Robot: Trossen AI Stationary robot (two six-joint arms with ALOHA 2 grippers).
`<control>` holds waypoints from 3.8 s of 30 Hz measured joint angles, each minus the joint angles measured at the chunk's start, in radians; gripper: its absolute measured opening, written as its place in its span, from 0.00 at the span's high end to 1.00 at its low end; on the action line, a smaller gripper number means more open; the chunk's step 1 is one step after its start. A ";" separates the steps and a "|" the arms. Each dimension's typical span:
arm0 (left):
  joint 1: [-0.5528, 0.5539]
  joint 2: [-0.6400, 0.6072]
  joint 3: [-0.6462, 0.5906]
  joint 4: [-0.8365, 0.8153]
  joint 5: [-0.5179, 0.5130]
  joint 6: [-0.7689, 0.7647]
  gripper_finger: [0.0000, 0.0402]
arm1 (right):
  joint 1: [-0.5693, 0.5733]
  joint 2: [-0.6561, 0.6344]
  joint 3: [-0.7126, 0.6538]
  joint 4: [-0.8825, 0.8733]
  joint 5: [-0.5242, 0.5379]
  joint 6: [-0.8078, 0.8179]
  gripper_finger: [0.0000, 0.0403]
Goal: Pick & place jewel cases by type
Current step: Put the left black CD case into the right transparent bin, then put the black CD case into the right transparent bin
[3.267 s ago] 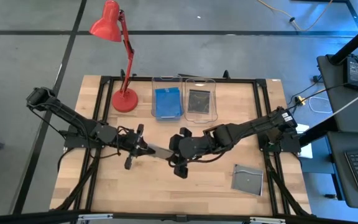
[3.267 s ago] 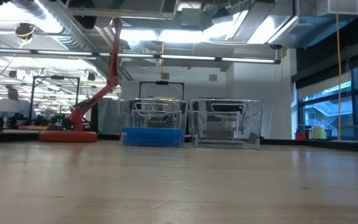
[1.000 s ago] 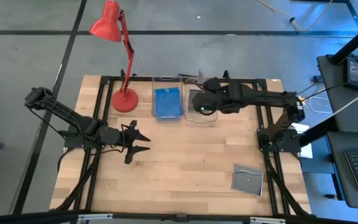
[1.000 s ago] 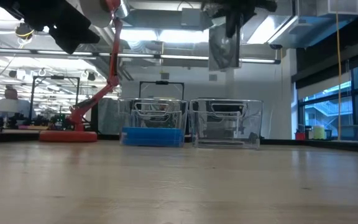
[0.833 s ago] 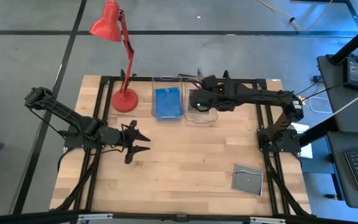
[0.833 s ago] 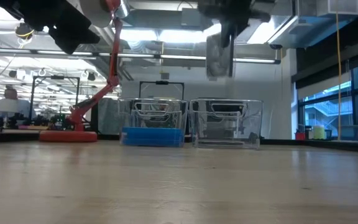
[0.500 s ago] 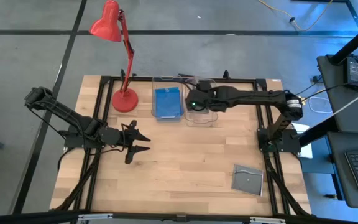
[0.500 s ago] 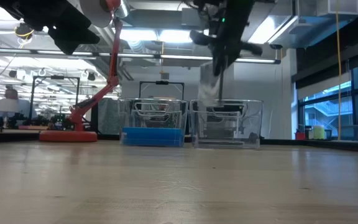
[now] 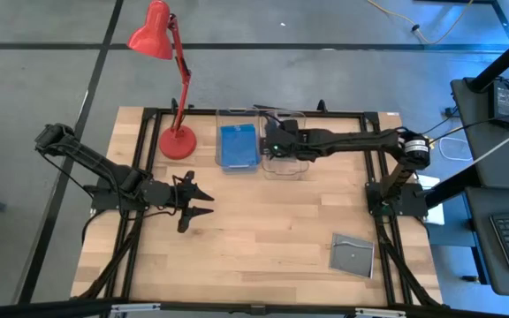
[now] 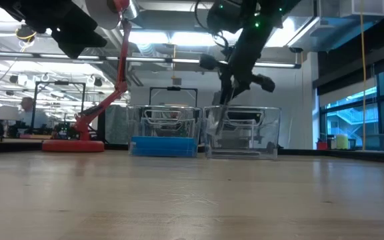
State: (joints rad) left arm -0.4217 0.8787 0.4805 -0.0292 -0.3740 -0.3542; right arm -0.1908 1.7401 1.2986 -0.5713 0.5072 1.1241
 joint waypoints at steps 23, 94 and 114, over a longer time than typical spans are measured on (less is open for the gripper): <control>0.000 0.000 0.000 -0.029 0.002 -0.002 0.57 | -0.005 -0.003 -0.240 0.311 0.027 0.132 0.92; 0.000 0.001 0.000 -0.029 -0.078 -0.029 0.57 | -0.127 0.001 0.039 -0.125 -0.212 -0.558 0.53; -0.004 0.001 0.000 -0.027 -0.077 -0.247 0.57 | 0.270 -0.010 0.329 -0.727 -0.460 -0.329 0.53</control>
State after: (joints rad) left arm -0.4255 0.8799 0.4805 -0.0566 -0.4515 -0.6009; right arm 0.0789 1.7302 1.6276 -1.2980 0.0469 0.7949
